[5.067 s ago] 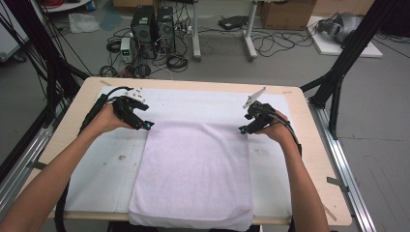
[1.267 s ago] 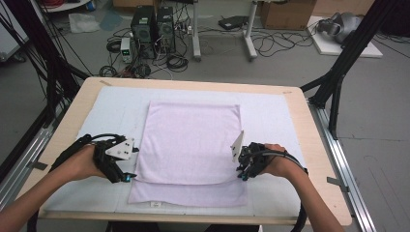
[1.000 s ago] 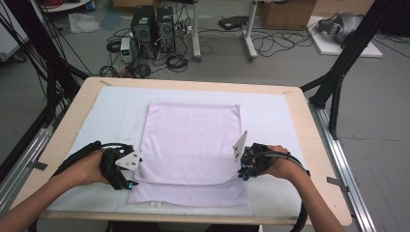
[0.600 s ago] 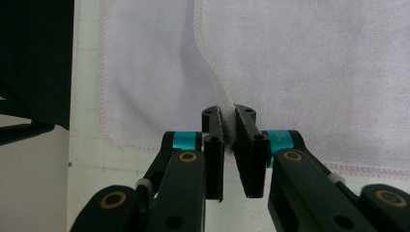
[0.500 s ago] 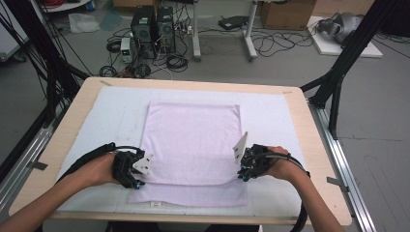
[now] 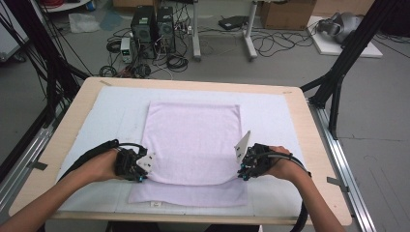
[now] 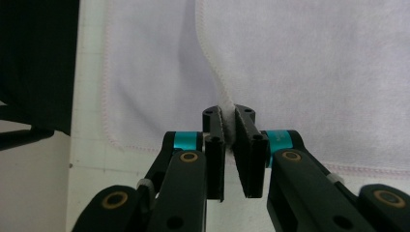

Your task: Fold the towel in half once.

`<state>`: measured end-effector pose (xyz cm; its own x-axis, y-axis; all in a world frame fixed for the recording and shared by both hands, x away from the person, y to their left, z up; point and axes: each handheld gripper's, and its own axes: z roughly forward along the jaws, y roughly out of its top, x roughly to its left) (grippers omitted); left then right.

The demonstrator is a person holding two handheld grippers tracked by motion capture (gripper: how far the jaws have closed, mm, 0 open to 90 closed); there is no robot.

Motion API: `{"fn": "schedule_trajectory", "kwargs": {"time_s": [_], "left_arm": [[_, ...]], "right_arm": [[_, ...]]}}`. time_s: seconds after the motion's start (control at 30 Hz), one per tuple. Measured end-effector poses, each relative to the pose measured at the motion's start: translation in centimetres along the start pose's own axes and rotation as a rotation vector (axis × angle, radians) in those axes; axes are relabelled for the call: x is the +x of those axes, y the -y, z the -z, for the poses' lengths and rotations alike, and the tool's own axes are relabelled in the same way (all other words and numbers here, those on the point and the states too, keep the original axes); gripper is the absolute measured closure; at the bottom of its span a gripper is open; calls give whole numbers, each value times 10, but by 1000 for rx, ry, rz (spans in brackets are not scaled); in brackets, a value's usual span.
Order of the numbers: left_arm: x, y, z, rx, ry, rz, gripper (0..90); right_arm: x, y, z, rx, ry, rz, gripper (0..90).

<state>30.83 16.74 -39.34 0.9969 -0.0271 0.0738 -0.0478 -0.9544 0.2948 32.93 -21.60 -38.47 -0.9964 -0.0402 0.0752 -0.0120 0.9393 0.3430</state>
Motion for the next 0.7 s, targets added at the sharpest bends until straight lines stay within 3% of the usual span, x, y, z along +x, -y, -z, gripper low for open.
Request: {"fn": "schedule_trajectory", "kwargs": {"time_s": [0.23, 0.4, 0.53, 0.63, 0.7], "left_arm": [[-11, 5, 23, -51, 7, -30, 847], [-26, 7, 28, -53, 31, -65, 845], [-34, 5, 32, -61, 46, -75, 845], [-40, 4, 36, -70, 80, -99, 846], [-43, 4, 37, -70, 78, -108, 846]], "right_arm": [[12, 4, 13, -68, -9, 27, 836], [27, 6, 19, -103, -20, 66, 836], [37, 7, 21, -103, -19, 76, 836], [45, 7, 23, -104, -41, 100, 836], [50, 7, 22, -96, -52, 114, 836]]}}
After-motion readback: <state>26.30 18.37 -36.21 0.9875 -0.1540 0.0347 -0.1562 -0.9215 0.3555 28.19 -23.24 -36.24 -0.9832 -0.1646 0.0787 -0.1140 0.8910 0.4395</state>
